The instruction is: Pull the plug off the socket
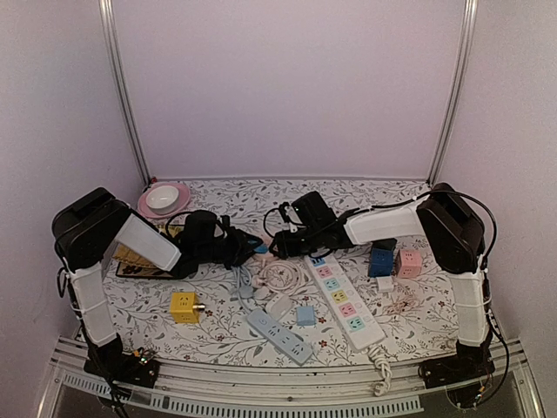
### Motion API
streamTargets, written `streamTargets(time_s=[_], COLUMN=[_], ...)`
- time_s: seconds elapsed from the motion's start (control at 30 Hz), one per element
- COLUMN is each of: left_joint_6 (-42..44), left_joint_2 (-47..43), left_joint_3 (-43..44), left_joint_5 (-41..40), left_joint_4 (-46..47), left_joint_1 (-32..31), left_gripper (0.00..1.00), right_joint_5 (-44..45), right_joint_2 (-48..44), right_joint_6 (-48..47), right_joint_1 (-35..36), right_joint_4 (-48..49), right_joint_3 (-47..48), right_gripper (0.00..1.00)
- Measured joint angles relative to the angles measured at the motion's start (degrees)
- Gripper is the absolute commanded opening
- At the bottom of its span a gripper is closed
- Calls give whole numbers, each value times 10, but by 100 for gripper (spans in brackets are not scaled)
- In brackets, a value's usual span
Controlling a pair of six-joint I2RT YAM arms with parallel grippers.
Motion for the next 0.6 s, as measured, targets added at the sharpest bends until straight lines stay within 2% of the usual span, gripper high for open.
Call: streamTargets(time_s=[0.1, 0.27, 0.37, 0.6], left_joint_6=[-6, -8, -8, -2], left_joint_2=[2, 3, 3, -4], left_joint_3=[-1, -3, -10, -27], left_joint_5=[3, 8, 12, 53], left_joint_4=[3, 8, 14, 24], left_joint_1=[0, 0, 0, 0], left_gripper=[10, 0, 0, 0], right_joint_5=[4, 8, 20, 66], right_joint_2=[0, 0, 0, -2], right_joint_6=[0, 0, 0, -1], right_joint_1=[0, 2, 4, 4], right_joint_4=[-3, -10, -21, -40], right_joint_3=[0, 2, 6, 7], right_gripper=[52, 52, 52, 59])
